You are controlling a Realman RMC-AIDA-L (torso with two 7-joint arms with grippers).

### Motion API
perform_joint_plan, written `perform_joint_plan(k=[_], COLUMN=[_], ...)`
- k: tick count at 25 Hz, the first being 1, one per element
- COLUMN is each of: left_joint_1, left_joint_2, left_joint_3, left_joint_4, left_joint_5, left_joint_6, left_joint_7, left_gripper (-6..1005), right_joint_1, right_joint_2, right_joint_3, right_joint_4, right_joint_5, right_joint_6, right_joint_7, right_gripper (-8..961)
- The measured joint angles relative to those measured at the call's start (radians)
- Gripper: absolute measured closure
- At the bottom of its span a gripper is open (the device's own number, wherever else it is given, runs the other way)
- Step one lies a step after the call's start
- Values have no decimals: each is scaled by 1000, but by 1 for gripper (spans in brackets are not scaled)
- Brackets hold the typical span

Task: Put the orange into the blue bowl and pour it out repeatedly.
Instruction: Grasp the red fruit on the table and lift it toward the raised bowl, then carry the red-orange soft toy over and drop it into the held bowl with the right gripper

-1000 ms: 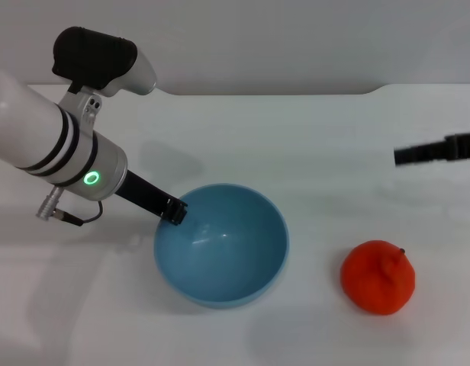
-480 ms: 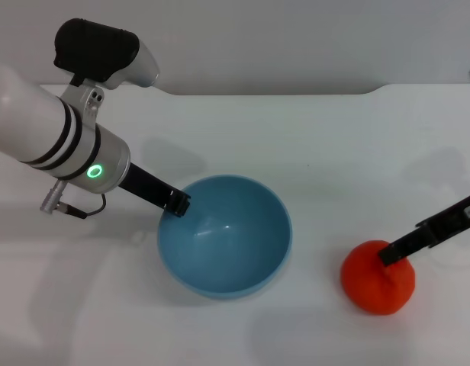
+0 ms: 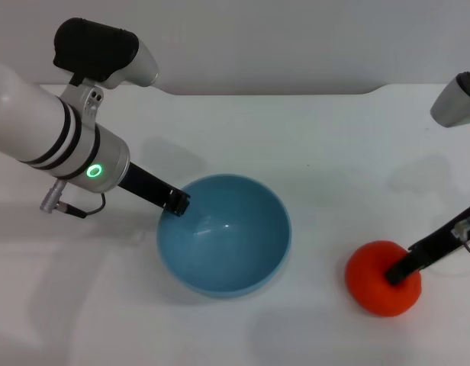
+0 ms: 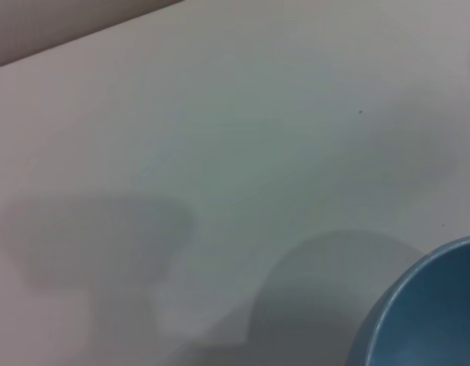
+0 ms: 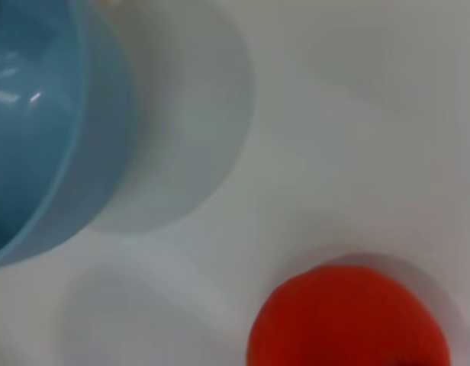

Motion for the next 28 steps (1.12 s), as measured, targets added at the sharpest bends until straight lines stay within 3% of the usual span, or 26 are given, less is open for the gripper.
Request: perform_joint_plan(k=[4,7,13,18,20,28], left_joint_1=[0,0,-4,-30,-37,-53], left_joint_2=[0,0,-2,-7,-8,-12], left_joint_3=[0,-2,-1,12,22,48], left_joint_4=[0,0,-6,-23,-27,-39], left_joint_5=[0,0,-1,-1,-1,-9], left_joint_6=[-6,-7,-6,18,21,7], left_joint_7=[7,12,9,3,1,-20], left_gripper=[1001,1001,1001,1000,1000,1000], right_joint_1=[-2,-6,-38,-48,-40,0], right_joint_2=[2,3,0,2,1,2], right_joint_3=[-1,-1,12,35,40,-31], right_joint_4=[19,23,-42,-191,-303,-436], right_joint_5=[5,12,108,159,254,417], right_joint_6=[60,84,47,-30,-94,-128], right_joint_7=[-3,-7,-65,-68,-68,-96], right_gripper=[451,631,753,776,786,816])
